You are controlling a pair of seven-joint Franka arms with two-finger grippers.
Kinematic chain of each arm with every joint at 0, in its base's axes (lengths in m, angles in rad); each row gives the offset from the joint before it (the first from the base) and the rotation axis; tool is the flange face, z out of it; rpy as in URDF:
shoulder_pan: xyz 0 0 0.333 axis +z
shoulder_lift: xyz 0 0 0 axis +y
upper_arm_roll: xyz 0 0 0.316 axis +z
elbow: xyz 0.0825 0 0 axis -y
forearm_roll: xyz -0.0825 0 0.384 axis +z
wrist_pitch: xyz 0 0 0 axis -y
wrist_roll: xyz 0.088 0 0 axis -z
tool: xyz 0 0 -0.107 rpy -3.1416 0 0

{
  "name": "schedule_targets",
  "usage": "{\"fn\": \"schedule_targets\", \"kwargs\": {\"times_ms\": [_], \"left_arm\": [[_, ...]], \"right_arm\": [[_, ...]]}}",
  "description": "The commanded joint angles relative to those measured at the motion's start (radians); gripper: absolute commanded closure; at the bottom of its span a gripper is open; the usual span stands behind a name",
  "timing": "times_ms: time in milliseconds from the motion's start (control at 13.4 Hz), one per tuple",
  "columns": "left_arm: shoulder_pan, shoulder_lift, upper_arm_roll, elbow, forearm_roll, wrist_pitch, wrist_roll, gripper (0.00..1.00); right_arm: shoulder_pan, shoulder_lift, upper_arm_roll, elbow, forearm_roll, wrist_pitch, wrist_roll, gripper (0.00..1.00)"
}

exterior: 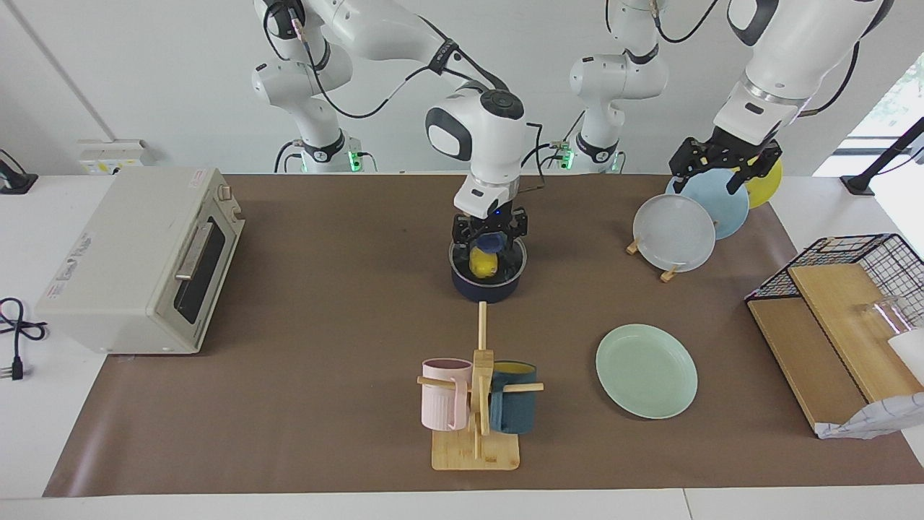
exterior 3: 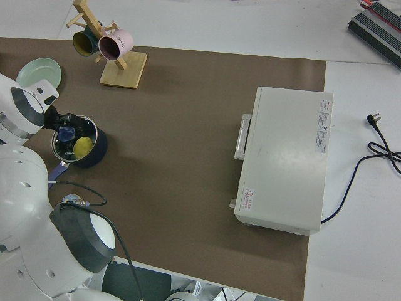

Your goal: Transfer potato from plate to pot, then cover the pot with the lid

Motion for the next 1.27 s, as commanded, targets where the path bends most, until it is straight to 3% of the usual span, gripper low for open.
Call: {"fn": "schedule_targets", "kwargs": {"times_ms": [0, 374, 674, 899, 1198], "left_arm": [[-0.014, -0.018, 0.007, -0.027, 0.011, 0.020, -0.007, 0.00], [-0.013, -0.018, 0.007, -0.027, 0.011, 0.020, -0.007, 0.00], [-0.014, -0.018, 0.007, -0.027, 0.011, 0.020, -0.007, 0.00], [-0.028, -0.018, 0.007, -0.025, 0.011, 0.020, -0.010, 0.00], [-0.027, -0.018, 0.007, -0.030, 0.011, 0.015, -0.010, 0.00]], "right_arm": [[-0.038, -0.009, 0.010, 0.028, -0.024, -0.014, 0.013, 0.00], [-0.117, -0.015, 0.010, 0.248, -0.013, -0.289, -0.082, 0.00], [-0.277, -0.023, 0.009, 0.435, 0.066, -0.540, -0.301, 0.00], [-0.394, -0.119, 0.006, 0.439, 0.080, -0.642, -0.432, 0.00], [-0.497, -0.150, 0.004, 0.424, 0.103, -0.735, -0.529, 0.00]]}}
